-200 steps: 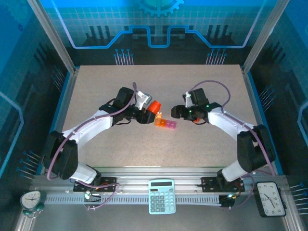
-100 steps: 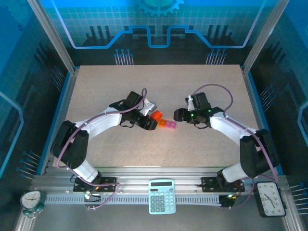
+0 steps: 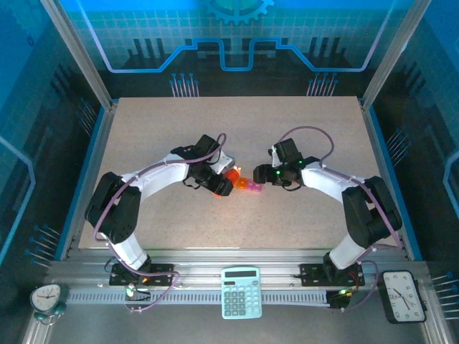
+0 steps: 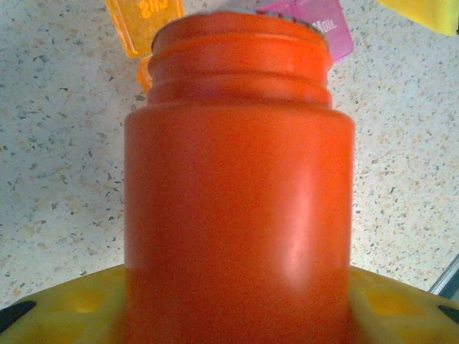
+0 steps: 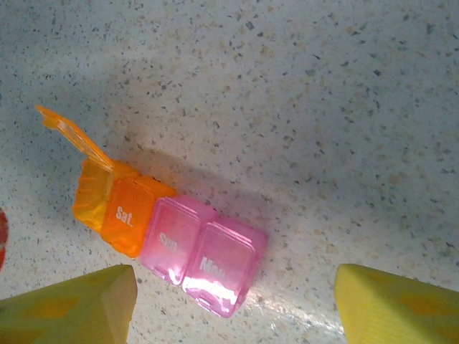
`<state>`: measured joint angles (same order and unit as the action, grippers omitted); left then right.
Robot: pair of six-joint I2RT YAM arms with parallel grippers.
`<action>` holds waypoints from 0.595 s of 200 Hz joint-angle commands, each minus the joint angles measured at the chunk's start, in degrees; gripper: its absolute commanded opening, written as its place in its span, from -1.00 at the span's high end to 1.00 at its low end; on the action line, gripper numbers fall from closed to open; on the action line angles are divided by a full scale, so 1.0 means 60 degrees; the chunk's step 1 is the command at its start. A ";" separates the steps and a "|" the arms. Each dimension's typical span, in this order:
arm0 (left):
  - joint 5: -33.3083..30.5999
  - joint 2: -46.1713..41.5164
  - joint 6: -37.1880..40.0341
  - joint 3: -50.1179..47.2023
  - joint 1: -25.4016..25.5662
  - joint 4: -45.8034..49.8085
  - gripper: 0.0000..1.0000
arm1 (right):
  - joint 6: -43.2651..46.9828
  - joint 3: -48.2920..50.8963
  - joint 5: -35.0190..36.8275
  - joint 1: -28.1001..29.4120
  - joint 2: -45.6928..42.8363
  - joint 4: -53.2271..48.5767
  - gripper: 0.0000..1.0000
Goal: Sort the pills into containers
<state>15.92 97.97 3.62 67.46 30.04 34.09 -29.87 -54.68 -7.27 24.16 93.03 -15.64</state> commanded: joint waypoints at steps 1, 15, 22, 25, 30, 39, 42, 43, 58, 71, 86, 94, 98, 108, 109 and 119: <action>-0.0265 0.0240 0.0355 0.0476 0.0109 0.0665 0.84 | 0.0215 -0.0410 0.0325 0.0258 0.0257 -0.0262 -0.48; -0.0325 0.0325 0.0379 0.0560 0.0116 0.0760 0.84 | 0.0326 -0.0557 0.0508 0.0376 0.0395 -0.0422 -0.48; -0.0354 0.0386 0.0395 0.0616 0.0118 0.0824 0.85 | 0.0388 -0.0644 0.0627 0.0431 0.0477 -0.0528 -0.48; -0.0369 0.0416 0.0393 0.0621 0.0131 0.0830 0.85 | 0.0412 -0.0684 0.0684 0.0450 0.0507 -0.0572 -0.47; -0.0376 0.0455 0.0393 0.0654 0.0133 0.0852 0.85 | 0.0456 -0.0737 0.0758 0.0489 0.0553 -0.0646 -0.47; -0.0421 0.0512 0.0408 0.0703 0.0132 0.0905 0.85 | 0.0544 -0.0835 0.0889 0.0556 0.0636 -0.0759 -0.48; -0.0437 0.0527 0.0408 0.0718 0.0132 0.0912 0.85 | 0.0564 -0.0858 0.0929 0.0569 0.0661 -0.0786 -0.47; -0.0447 0.0537 0.0408 0.0721 0.0133 0.0919 0.85 | 0.0566 -0.0882 0.0938 0.0571 0.0671 -0.0796 -0.48; -0.0528 0.0618 0.0436 0.0807 0.0138 0.1031 0.86 | 0.0690 -0.0985 0.1100 0.0668 0.0803 -0.0907 -0.48; -0.0562 0.0699 0.0463 0.0867 0.0162 0.1105 0.86 | 0.0756 -0.1045 0.1172 0.0724 0.0906 -0.0960 -0.48; -0.0632 0.0799 0.0480 0.0939 0.0189 0.1181 0.86 | 0.0806 -0.1097 0.1278 0.0793 0.1019 -0.1022 -0.48; -0.0668 0.0834 0.0496 0.0978 0.0204 0.1230 0.87 | 0.0843 -0.1119 0.1323 0.0819 0.1073 -0.1048 -0.48; -0.0683 0.0852 0.0520 0.1008 0.0207 0.1251 0.87 | 0.0833 -0.1130 0.1328 0.0825 0.1097 -0.1057 -0.48; -0.0730 0.0918 0.0532 0.1078 0.0225 0.1336 0.87 | 0.0859 -0.1145 0.1354 0.0862 0.1160 -0.1071 -0.48; -0.0733 0.0922 0.0536 0.1077 0.0224 0.1343 0.87 | 0.0861 -0.1143 0.1356 0.0864 0.1162 -0.1070 -0.48; -0.0798 0.0969 0.0554 0.1144 0.0253 0.1428 0.87 | 0.0876 -0.1156 0.1398 0.0880 0.1218 -0.1098 -0.48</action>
<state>12.23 102.78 5.15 71.96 30.87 39.79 -25.91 -59.94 -0.60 28.51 98.91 -20.36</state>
